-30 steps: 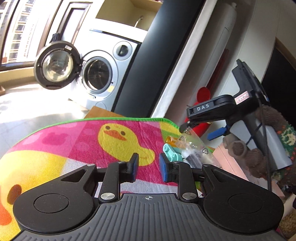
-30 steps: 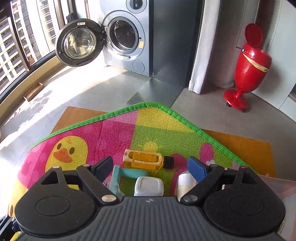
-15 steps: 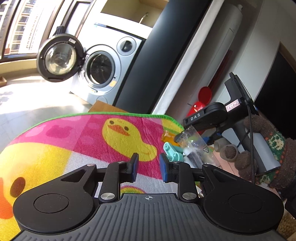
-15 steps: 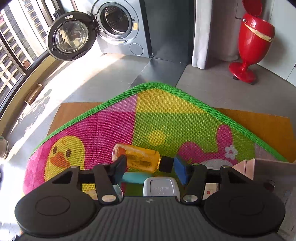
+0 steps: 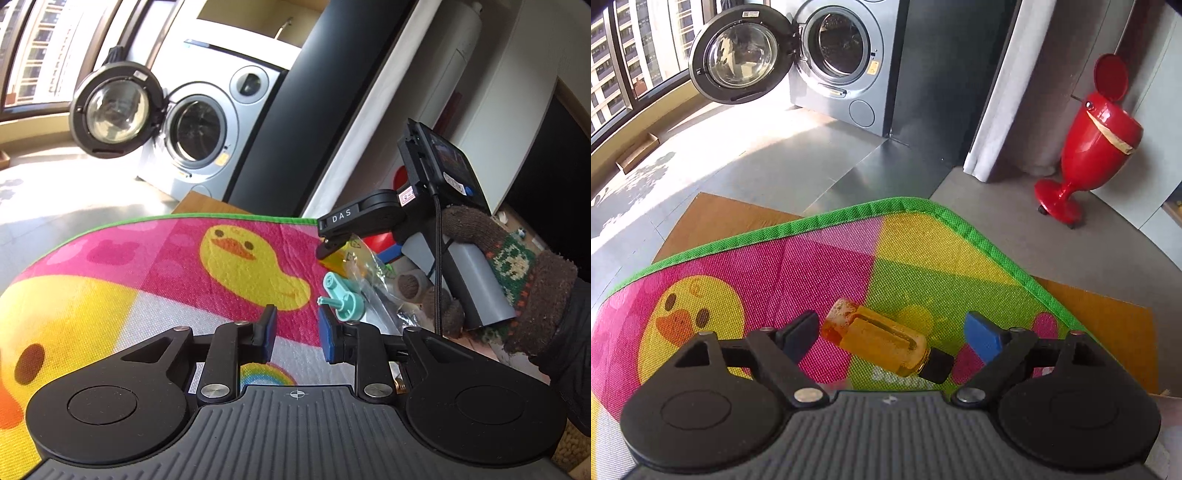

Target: Organize rigid objects

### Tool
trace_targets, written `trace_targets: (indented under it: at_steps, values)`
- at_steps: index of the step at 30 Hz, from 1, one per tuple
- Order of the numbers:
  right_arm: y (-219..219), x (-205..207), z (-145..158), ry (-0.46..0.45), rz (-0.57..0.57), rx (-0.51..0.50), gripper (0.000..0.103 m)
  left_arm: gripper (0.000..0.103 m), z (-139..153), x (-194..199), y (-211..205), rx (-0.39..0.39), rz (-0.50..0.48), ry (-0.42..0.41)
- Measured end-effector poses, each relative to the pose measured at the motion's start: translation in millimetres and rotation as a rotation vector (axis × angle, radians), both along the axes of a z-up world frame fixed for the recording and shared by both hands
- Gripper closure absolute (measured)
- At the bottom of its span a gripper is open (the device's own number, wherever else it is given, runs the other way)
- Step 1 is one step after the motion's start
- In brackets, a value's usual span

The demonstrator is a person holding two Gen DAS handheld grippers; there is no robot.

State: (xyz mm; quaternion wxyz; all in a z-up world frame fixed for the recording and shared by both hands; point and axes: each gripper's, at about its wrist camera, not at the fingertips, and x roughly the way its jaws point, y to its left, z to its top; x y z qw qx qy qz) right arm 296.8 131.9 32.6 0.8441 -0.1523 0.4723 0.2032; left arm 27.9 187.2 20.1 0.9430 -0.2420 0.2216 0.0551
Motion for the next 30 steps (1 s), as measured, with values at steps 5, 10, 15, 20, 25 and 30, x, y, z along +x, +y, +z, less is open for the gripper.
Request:
trace_targets:
  at_steps: [5, 10, 15, 20, 25, 30]
  values:
    - [-16.7, -10.5, -6.9, 0.111, -0.002, 0.037, 0.042, 0.076, -1.4, -1.2, 7.4, -0.023, 0.033, 0.01]
    - [-33.7, -50.5, -5.0, 0.114, 0.064, 0.039, 0.055, 0.076, 0.1, -2.8, 9.1, -0.016, 0.057, 0.019]
    - [-50.0, -97.1, 1.1, 0.2, 0.159, 0.12, 0.061, 0.076, 0.7, -10.1, 15.6, -0.043, 0.091, 0.048]
    - [-71.7, -143.0, 5.0, 0.222, 0.252, 0.161, 0.054, 0.076, 0.4, -22.6, 12.9, -0.059, 0.058, 0.061]
    - [-114.2, -214.1, 26.6, 0.006, 0.421, 0.118, 0.032, 0.076, -7.1, -28.7, 3.4, -0.089, -0.004, 0.109]
    - [-161.2, -265.3, 40.6, -0.155, 0.517, 0.1, 0.026, 0.076, -3.1, -24.9, -16.5, -0.038, -0.083, 0.123]
